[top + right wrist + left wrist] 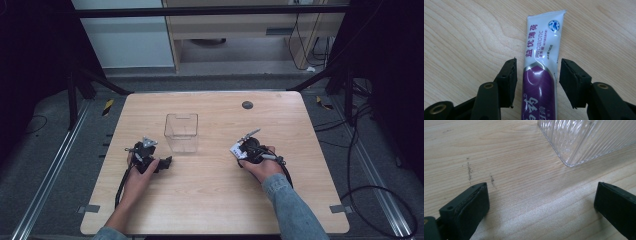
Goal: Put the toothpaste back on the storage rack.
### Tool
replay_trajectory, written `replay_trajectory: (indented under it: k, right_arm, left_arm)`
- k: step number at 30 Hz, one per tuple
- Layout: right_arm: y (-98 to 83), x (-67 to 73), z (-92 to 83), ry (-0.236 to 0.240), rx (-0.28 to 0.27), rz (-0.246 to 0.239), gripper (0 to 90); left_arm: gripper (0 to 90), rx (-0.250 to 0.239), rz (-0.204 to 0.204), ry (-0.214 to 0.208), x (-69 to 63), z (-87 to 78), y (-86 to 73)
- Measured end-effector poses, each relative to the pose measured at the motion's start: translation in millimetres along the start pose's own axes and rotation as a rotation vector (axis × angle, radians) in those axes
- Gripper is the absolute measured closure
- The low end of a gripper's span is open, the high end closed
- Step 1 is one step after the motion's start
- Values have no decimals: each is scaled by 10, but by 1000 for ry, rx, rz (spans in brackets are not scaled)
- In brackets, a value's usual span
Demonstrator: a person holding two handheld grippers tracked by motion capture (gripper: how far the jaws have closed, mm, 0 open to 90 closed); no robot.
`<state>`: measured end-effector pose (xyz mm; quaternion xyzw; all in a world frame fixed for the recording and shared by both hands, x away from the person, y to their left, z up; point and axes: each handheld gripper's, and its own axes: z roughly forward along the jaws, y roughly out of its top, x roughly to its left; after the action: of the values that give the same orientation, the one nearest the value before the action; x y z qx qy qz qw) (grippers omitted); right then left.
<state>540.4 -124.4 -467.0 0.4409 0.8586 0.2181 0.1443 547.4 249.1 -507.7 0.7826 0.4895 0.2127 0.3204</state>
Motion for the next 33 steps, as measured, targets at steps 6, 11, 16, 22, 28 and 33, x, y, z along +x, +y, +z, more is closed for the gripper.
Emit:
replay_trajectory:
  k: [6,11,16,22,28,33]
  right_arm:
    - [2,-4,27,-2,14,-5,509]
    - [11,-5,75,-11,30,-17,550]
    - [32,-14,73,-7,36,-25,594]
    - [60,-3,81,-10,56,-37,606]
    - [89,-5,91,-11,77,-42,612]
    - [102,-9,98,-10,84,-31,622]
  left_arm:
    - [0,-2,0,-1,1,2,0]
    - [0,-1,2,-3,3,2,1]
    - [0,-1,2,-3,3,2,1]
    - [0,-1,2,-3,2,2,1]
    - [0,-1,2,-4,3,2,1]
    - [0,-1,2,-4,3,3,1]
